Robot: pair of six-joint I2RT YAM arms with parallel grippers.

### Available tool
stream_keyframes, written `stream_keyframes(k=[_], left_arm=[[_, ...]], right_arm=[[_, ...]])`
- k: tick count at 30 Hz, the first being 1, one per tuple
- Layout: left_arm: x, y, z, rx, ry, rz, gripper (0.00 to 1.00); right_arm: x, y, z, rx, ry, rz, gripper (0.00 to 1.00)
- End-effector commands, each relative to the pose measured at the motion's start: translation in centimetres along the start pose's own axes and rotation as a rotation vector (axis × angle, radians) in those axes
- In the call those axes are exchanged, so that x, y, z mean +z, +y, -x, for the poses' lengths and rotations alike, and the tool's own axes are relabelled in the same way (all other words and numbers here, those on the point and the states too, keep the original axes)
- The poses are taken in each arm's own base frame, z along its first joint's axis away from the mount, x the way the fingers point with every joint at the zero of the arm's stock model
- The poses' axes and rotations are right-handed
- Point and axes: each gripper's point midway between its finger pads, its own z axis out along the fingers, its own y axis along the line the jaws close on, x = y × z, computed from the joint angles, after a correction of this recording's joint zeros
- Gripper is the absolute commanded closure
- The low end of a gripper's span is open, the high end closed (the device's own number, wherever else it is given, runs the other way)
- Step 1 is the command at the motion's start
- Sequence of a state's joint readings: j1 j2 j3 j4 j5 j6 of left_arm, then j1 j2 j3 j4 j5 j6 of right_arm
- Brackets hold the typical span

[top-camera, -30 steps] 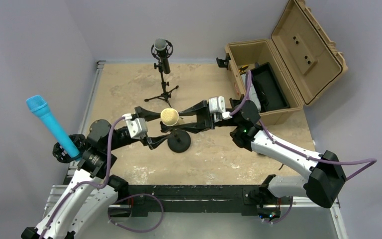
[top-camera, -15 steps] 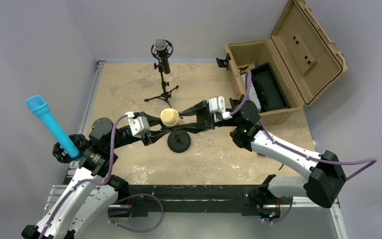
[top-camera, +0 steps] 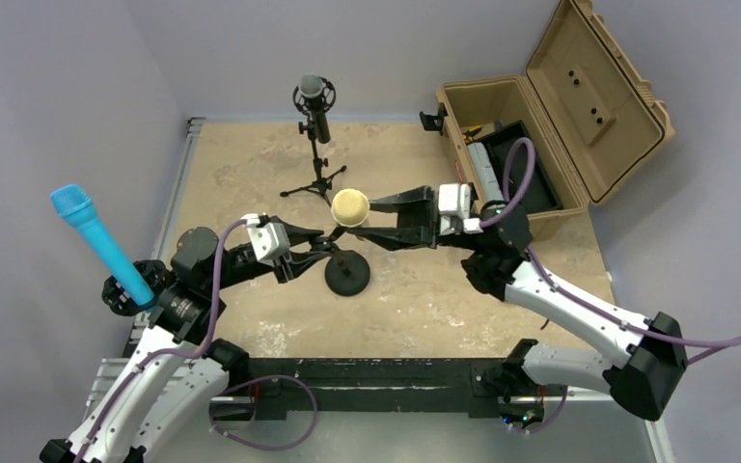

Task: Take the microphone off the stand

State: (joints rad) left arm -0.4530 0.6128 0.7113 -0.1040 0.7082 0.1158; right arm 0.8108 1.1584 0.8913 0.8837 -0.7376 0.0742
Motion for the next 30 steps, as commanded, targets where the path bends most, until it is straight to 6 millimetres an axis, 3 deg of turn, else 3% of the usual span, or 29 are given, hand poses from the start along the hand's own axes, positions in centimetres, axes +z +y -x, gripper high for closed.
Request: stream_keyframes(k=[1, 6, 9, 12, 15, 19, 23, 28, 30], left_arm=[[-0.2, -0.3, 0.6, 0.009, -0.005, -0.010, 1.00], [-0.4, -0.3, 0.7, 0.012, -0.007, 0.004, 1.00], [-0.5, 0.4, 0.8, 0.004, -0.005, 0.051, 1.00], [-0.8, 1.2, 0.9, -0.007, -0.003, 0.108, 1.00], [-1.2, 2.5, 1.0, -0.022, 0.003, 0.191, 1.00], [-1.6, 3.3, 1.4, -0.048, -0.003, 0.253, 1.00], [-1.7, 3.4, 1.6, -0.067, -0.006, 0.262, 1.00], [-2.1, 3.6, 1.8, -0.079, -0.013, 0.291, 1.00], [-2.1, 3.4, 2.0, -0.076, -0.020, 0.282, 1.00]], right_arm=[[-1.1, -2.1, 7.0, -0.086, -0.172, -0.187, 1.00], [-4.8, -3.9, 12.5, -0.084, -0.330, -0.432, 1.00], [-8.3, -5.9, 13.6, -0.036, -0.408, -0.650, 1.00], [-12.2, -9.3, 10.6, 0.076, -0.401, -0.947, 1.00], [-14.7, -11.9, 5.5, 0.144, -0.282, -1.172, 1.00], [-15.4, -13.5, -1.1, 0.198, -0.108, -1.292, 1.00], [-15.8, -14.8, -6.5, 0.244, 0.022, -1.366, 1.00], [-17.0, -18.5, -12.0, 0.231, 0.210, -1.415, 1.00], [-18.3, -20.8, -15.1, 0.207, 0.329, -1.425, 1.00]])
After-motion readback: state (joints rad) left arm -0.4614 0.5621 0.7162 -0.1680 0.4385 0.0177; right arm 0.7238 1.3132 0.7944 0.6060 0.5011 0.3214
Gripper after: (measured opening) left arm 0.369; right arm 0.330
